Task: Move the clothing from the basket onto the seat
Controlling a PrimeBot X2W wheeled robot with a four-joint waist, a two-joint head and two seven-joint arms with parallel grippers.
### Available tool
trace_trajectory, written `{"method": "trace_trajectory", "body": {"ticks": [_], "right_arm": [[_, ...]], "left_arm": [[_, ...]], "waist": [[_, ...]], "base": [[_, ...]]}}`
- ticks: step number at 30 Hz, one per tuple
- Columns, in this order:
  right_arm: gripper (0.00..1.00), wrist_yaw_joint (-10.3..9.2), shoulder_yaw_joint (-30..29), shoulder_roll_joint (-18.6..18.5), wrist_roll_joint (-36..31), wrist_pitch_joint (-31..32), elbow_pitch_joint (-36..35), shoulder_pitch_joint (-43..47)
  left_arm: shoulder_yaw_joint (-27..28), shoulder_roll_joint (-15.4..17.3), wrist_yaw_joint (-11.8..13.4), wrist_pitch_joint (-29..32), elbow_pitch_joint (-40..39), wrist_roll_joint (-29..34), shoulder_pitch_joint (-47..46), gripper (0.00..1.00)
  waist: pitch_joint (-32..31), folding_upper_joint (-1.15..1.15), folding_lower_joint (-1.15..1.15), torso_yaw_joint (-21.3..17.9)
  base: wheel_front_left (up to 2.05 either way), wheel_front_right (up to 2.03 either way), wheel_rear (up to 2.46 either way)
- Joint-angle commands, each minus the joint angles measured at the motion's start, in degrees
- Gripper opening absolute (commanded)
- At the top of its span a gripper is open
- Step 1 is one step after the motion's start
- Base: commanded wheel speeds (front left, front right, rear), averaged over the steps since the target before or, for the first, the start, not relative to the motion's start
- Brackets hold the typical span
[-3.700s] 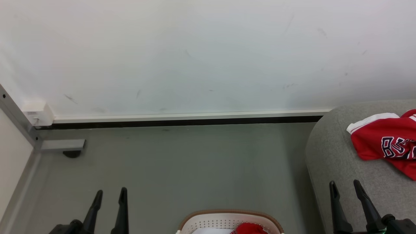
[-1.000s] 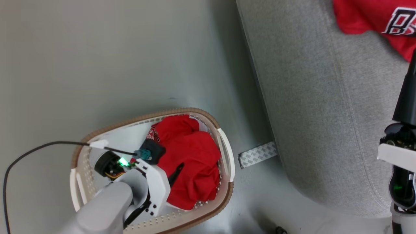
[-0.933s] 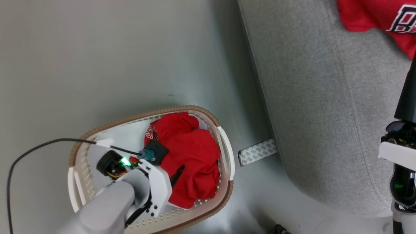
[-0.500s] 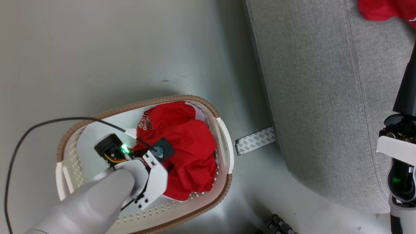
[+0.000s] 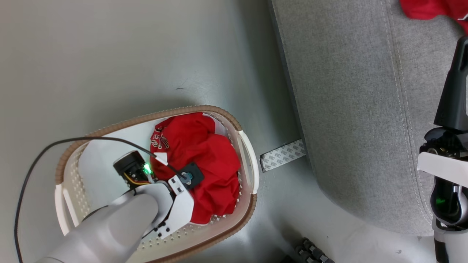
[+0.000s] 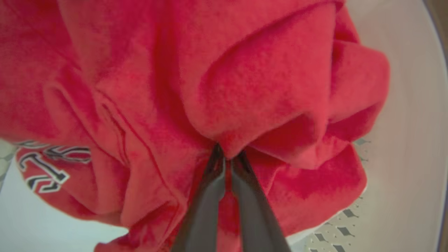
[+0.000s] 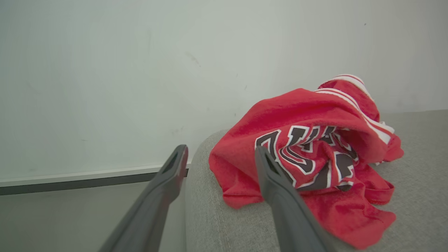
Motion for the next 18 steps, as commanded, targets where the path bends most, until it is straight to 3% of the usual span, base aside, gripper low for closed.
{"method": "trace_trajectory", "body": {"ticks": [1, 18], "right_arm": [[1.0, -0.13, 0.1, 0.11, 0.14, -0.1, 0.33, -0.92], [1.0, -0.13, -0.99, 0.11, -3.35, -0.1, 1.53, 1.07]], "left_arm": [[-0.08, 0.34, 0.09, -0.54, -0.09, 0.67, 0.57, 0.0], [-0.09, -2.99, 0.09, -10.02, 2.62, -9.06, 2.6, 0.0]], "waist": [[-0.15, 0.0, -0.01, -0.04], [-9.77, 0.0, -0.01, 2.76]], "base": [[0.0, 0.0, 0.0], [0.0, 0.0, 0.0]]}}
